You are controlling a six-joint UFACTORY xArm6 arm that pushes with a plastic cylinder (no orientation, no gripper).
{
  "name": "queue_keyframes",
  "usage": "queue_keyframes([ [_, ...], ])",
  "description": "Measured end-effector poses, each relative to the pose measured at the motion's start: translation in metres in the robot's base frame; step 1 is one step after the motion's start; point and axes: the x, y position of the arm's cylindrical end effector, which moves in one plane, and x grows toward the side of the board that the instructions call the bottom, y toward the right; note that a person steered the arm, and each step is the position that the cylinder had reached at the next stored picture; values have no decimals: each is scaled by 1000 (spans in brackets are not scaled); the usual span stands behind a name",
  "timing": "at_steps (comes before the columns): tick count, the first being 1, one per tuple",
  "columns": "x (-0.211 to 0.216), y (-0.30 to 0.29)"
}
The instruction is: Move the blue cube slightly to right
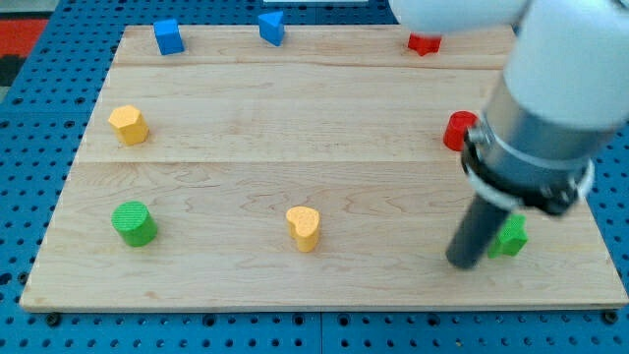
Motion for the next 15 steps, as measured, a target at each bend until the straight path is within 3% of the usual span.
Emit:
queue_keyframes([
  [1,-79,-11],
  [2,-129,-31],
  [9,-130,-22],
  [12,-101,20],
  [13,-103,64],
  [14,-125,76],
  [15,-189,43],
])
